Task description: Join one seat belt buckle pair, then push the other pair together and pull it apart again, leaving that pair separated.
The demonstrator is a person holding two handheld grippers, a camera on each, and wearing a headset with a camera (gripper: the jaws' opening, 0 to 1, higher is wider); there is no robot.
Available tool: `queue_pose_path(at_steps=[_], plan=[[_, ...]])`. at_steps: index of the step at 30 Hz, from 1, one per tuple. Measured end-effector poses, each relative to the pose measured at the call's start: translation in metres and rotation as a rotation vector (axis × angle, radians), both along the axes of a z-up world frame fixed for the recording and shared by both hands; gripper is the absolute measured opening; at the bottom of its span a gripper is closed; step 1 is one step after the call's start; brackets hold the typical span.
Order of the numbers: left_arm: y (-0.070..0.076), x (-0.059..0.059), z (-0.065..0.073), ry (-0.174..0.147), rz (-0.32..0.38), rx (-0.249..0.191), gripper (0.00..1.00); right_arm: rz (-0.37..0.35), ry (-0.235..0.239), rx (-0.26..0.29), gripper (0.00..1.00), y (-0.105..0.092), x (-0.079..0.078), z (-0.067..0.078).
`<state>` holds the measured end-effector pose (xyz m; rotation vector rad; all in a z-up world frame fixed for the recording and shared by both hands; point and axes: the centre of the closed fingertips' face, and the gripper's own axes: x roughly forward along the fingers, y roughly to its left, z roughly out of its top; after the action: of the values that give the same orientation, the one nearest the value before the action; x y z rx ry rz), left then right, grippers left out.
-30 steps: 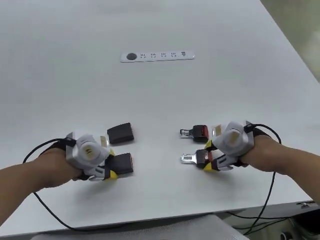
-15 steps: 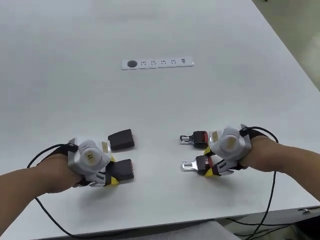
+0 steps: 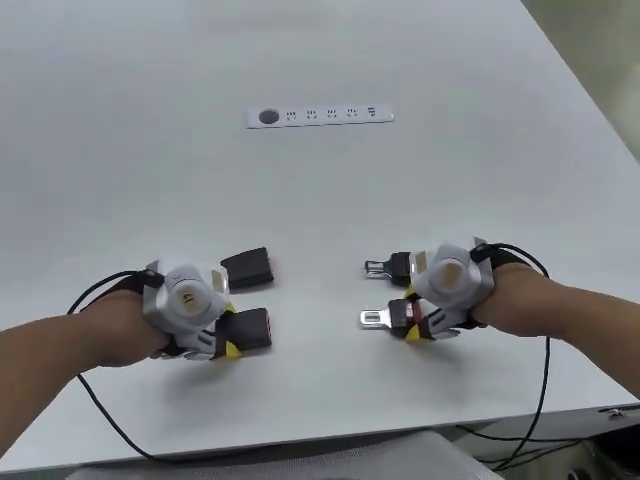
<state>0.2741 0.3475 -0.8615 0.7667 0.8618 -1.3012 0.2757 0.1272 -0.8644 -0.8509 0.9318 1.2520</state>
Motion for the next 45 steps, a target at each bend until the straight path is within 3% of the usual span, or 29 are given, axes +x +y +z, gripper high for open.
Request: queue_pose_path(at_steps=[2,15,28,38,45], plan=[[0.000,0.000,0.000,0.000,-0.003,0.004,0.33,-0.007,0.016,0.014,0.36,0.009,-0.002,-0.001],[-0.001,-0.001,0.000,-0.003,-0.018,0.030,0.33,0.024,0.010,0.056,0.36,0.056,-0.006,-0.001],[-0.001,-0.001,0.000,-0.006,-0.020,0.035,0.33,0.028,-0.003,0.066,0.36,0.108,-0.009,-0.002],[-0.001,-0.001,0.000,0.001,-0.054,0.049,0.33,0.025,-0.005,0.094,0.36,0.125,-0.003,-0.001],[0.000,-0.001,0.000,0.001,-0.071,0.052,0.33,0.039,-0.010,0.088,0.36,0.125,-0.002,0.000]])
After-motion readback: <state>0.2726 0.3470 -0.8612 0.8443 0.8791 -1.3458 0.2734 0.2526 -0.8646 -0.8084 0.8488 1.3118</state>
